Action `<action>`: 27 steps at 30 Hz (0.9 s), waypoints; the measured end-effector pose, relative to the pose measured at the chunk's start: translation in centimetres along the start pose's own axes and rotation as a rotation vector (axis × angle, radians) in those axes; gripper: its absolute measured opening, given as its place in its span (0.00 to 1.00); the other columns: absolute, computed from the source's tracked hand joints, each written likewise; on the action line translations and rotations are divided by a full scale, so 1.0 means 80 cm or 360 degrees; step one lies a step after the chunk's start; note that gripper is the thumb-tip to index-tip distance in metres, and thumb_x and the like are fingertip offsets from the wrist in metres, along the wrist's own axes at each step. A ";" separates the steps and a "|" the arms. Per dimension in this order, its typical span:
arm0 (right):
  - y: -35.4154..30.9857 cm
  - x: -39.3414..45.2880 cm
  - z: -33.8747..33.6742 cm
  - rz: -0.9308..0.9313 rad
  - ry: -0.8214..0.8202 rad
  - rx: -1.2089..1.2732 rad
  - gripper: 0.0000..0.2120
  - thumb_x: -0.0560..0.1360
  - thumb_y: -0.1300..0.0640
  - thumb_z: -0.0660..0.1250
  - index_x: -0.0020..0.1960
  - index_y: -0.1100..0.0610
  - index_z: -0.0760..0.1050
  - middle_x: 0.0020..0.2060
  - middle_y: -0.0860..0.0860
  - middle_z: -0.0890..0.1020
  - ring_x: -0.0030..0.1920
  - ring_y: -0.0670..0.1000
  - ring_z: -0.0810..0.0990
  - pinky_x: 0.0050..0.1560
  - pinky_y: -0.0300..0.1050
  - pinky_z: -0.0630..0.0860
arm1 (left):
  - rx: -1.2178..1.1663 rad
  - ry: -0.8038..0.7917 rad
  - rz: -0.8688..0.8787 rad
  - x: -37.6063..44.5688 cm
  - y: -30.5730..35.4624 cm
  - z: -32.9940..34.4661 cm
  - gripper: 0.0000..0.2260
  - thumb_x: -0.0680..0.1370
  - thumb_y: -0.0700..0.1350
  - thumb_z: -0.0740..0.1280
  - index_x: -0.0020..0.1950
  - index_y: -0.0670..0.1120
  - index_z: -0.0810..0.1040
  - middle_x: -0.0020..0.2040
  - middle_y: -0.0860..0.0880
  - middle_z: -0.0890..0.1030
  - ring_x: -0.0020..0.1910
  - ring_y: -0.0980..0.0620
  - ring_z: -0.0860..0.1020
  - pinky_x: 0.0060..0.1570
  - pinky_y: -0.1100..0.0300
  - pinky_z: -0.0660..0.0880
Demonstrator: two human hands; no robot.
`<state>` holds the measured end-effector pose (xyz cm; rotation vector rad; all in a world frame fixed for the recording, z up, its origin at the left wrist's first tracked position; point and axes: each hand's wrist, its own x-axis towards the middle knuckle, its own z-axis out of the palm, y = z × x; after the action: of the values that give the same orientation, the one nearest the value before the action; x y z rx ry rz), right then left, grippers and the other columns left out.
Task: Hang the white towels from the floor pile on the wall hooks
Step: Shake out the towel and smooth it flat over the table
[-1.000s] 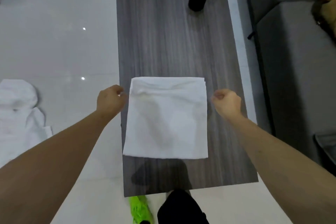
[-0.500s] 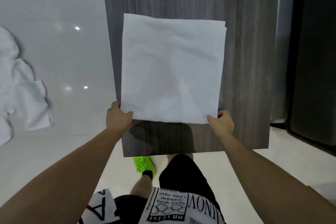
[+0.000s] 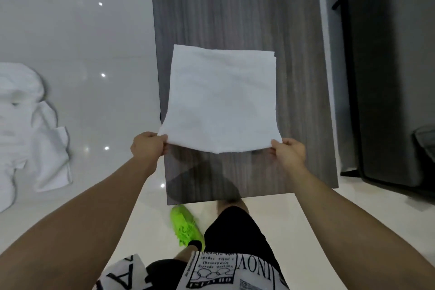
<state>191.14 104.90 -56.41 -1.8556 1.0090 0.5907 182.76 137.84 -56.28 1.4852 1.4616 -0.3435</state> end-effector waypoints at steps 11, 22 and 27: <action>-0.197 -0.225 -0.090 -0.0912 0.0123 0.0367 0.11 0.73 0.71 0.69 0.55 0.65 0.81 0.47 0.59 0.83 0.35 0.47 0.82 0.34 0.35 0.79 | -0.0409 -0.0006 0.0942 -0.201 0.177 -0.180 0.13 0.72 0.35 0.67 0.51 0.47 0.85 0.49 0.47 0.84 0.45 0.49 0.82 0.52 0.57 0.80; -0.391 -0.492 -0.103 -0.2388 0.0409 -0.0258 0.15 0.74 0.47 0.72 0.50 0.59 0.84 0.46 0.57 0.84 0.49 0.59 0.80 0.49 0.50 0.73 | -0.0174 0.0915 0.1647 -0.373 0.254 -0.422 0.11 0.72 0.54 0.73 0.46 0.47 0.83 0.42 0.49 0.82 0.45 0.49 0.78 0.48 0.59 0.74; -0.451 -0.568 -0.056 -0.2834 0.0240 -0.0271 0.11 0.75 0.53 0.72 0.47 0.61 0.82 0.49 0.59 0.76 0.51 0.60 0.75 0.49 0.44 0.67 | -0.0133 0.1400 0.1577 -0.416 0.227 -0.527 0.10 0.71 0.55 0.74 0.44 0.49 0.84 0.45 0.49 0.82 0.47 0.48 0.78 0.50 0.56 0.75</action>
<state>196.22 127.96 -3.24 -2.1280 -0.8045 -0.5694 173.17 154.36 -2.89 2.1938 1.0988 1.0676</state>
